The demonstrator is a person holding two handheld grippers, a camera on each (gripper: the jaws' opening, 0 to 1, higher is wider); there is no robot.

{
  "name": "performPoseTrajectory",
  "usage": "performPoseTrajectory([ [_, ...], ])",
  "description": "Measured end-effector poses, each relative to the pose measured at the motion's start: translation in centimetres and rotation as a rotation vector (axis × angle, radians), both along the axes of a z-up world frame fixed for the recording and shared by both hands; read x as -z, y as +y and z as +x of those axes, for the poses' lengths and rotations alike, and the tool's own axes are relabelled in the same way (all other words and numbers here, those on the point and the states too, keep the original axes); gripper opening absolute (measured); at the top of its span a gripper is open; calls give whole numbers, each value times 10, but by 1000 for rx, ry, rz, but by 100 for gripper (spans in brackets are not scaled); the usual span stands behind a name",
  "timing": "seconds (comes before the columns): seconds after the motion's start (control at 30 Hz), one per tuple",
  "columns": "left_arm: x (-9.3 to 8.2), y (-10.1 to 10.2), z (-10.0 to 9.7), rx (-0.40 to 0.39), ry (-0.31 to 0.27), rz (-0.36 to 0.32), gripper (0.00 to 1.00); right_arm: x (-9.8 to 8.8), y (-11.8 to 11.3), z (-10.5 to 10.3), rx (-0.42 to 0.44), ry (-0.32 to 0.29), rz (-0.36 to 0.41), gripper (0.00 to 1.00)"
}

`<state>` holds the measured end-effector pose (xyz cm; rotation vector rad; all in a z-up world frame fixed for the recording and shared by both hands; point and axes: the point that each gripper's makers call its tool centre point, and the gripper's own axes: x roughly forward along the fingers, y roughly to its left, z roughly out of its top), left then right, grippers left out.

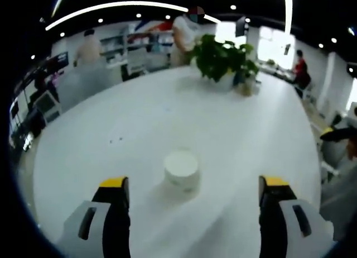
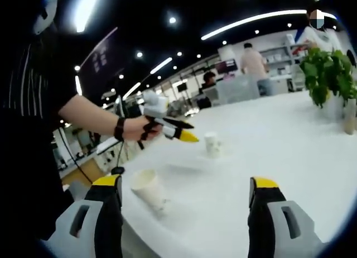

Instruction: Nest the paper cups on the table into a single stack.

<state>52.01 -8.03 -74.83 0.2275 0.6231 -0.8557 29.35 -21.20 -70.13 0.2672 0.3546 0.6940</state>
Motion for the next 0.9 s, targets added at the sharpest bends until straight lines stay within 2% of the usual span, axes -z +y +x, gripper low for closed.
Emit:
performPoseTrajectory([
  [0.1,3,-2,3,-9,11,-9,94,3,-3,0,2,9,0,92],
  [0.63,7,-14,26,10,-16,20,85,6,-11,0,9,25,7,92],
  [0.9,18,-21,33,28,2,36,82,8,-16,3,16,32,13,91],
])
